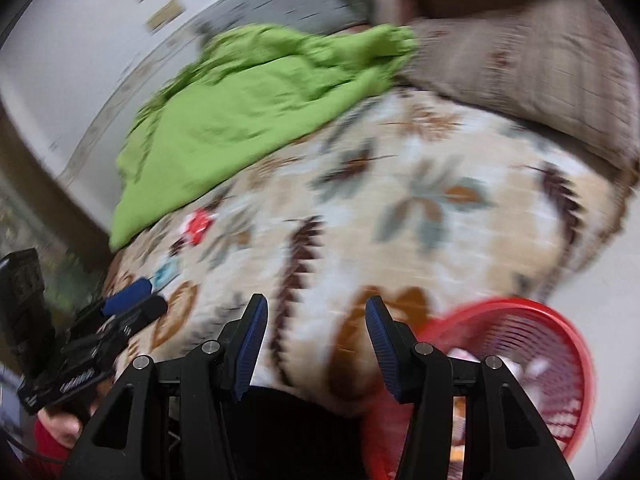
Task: Collect trash
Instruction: 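Carry both items to the red basket and open both tools over it, then move both empty tools back over the remaining trash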
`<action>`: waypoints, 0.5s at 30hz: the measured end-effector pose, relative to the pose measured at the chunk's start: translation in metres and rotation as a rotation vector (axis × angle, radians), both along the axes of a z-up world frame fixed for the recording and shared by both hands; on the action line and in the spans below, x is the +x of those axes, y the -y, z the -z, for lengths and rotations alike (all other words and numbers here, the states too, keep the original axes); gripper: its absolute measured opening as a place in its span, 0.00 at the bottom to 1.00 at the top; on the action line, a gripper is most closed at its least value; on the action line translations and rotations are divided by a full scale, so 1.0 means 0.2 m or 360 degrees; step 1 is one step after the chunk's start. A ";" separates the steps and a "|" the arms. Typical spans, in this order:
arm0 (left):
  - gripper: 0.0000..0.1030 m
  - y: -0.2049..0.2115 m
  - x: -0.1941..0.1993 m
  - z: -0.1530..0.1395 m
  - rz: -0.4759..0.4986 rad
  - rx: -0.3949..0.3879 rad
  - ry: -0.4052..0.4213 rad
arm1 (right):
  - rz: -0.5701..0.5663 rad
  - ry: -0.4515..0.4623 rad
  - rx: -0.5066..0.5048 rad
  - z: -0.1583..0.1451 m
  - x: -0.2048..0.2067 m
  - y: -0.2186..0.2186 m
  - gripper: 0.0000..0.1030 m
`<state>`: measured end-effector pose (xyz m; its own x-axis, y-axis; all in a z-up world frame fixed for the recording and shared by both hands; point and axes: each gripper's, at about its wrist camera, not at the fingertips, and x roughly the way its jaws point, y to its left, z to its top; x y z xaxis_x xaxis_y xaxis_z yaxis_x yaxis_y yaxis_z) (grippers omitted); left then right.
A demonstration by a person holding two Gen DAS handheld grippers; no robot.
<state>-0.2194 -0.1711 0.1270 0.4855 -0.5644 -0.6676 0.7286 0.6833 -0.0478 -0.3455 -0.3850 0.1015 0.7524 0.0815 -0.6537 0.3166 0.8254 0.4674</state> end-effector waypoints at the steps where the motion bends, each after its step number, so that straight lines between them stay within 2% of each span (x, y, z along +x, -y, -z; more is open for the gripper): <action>1: 0.64 -0.06 0.05 0.00 -0.0060 0.0016 0.0029 | -0.0030 0.0005 -0.0005 -0.01 0.04 -0.03 0.53; 3: 0.65 -0.24 0.19 0.00 -0.0205 0.0048 0.0069 | -0.0118 0.0019 -0.0023 -0.02 0.14 -0.12 0.53; 5: 0.71 -0.40 0.35 0.01 -0.0346 0.0081 0.0079 | -0.0190 0.0023 -0.0041 -0.03 0.23 -0.20 0.53; 7: 0.72 -0.53 0.49 0.04 -0.0451 0.0107 0.0058 | -0.0240 0.0020 -0.0045 -0.03 0.29 -0.25 0.53; 9: 0.72 -0.65 0.66 0.09 -0.0548 0.0129 -0.0003 | -0.0290 0.0009 -0.0048 -0.02 0.36 -0.30 0.53; 11: 0.72 -0.76 0.83 0.14 -0.0613 0.0097 -0.0088 | -0.0332 -0.0005 -0.0050 -0.01 0.43 -0.34 0.53; 15: 0.72 -0.84 1.11 0.24 -0.0669 0.0033 -0.0217 | -0.0411 -0.0054 -0.0027 0.03 0.59 -0.41 0.53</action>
